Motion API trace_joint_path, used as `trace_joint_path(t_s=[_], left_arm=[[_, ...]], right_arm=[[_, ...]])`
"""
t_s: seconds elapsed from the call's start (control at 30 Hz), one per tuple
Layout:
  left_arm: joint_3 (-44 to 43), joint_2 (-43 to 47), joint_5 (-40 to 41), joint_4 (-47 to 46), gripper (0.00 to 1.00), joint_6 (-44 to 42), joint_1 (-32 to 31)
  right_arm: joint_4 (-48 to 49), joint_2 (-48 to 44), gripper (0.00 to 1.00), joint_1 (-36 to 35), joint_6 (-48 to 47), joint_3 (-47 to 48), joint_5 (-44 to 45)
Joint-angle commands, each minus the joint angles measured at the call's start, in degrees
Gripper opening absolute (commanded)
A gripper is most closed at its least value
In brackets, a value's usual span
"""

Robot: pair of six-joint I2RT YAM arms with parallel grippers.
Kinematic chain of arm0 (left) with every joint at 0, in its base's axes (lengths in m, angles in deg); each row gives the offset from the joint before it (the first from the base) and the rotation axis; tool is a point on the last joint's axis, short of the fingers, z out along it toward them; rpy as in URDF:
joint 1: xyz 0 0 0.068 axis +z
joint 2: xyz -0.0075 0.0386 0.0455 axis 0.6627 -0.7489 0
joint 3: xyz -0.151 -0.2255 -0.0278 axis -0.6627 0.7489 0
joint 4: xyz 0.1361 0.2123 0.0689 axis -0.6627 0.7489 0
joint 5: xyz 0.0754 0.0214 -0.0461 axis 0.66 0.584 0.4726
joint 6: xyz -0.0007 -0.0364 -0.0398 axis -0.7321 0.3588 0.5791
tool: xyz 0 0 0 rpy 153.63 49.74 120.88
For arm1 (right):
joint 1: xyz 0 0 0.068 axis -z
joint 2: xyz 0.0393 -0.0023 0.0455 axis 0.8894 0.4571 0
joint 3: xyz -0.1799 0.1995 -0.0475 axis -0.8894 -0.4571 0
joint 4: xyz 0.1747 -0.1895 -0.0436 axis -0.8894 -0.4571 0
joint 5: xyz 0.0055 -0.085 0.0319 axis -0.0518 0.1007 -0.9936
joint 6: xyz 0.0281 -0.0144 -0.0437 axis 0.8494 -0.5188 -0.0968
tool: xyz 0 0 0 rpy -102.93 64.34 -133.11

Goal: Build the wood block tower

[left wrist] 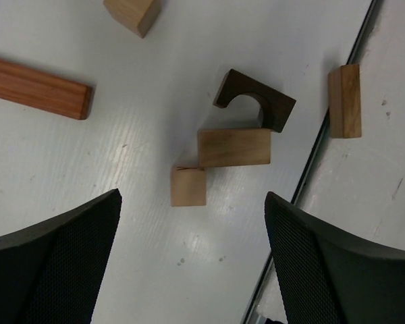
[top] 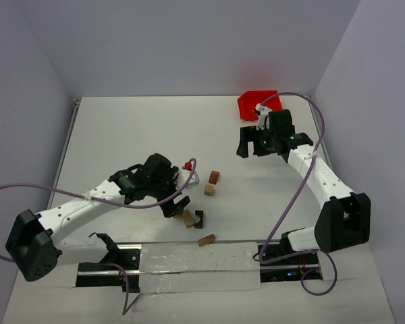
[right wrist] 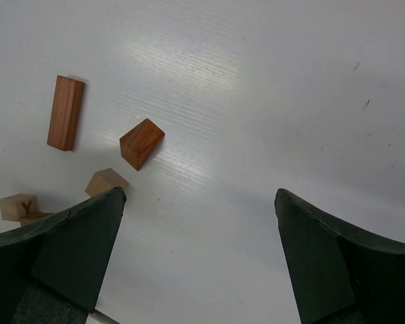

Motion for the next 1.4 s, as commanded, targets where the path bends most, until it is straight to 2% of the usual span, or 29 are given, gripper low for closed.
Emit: trace_joint_path(t_s=[0.0, 0.27, 0.47, 0.9, 1.1, 1.37], left_arm=[[-3.5, -2.4, 5.4, 0.8, 0.94, 6.4, -5.0], [-6.9, -10.6, 7.3, 3.1, 0.99, 11.4, -10.6], [-8.3, -14.8, 8.6, 2.6, 0.99, 13.9, -11.3], [-5.5, -19.1, 12.4, -0.5, 0.99, 11.1, -15.7], [-5.1, -20.6, 14.1, -2.0, 0.95, 10.8, -15.7], [-5.5, -22.2, 15.5, -2.7, 0.85, 11.0, -15.7]], right_arm=[[0.4, -2.3, 1.0, 0.7, 0.2, -0.9, 0.7], [0.6, -1.9, 1.0, 1.2, 0.5, -1.2, 0.7], [0.8, -1.6, 1.0, 1.3, 0.3, -1.6, 0.1], [0.1, 0.6, 1.0, 1.5, 0.8, -0.2, -1.3], [0.2, 0.4, 1.0, 1.5, 0.6, -0.1, 0.0], [0.2, 0.4, 1.0, 1.7, 0.8, -0.3, -0.1]])
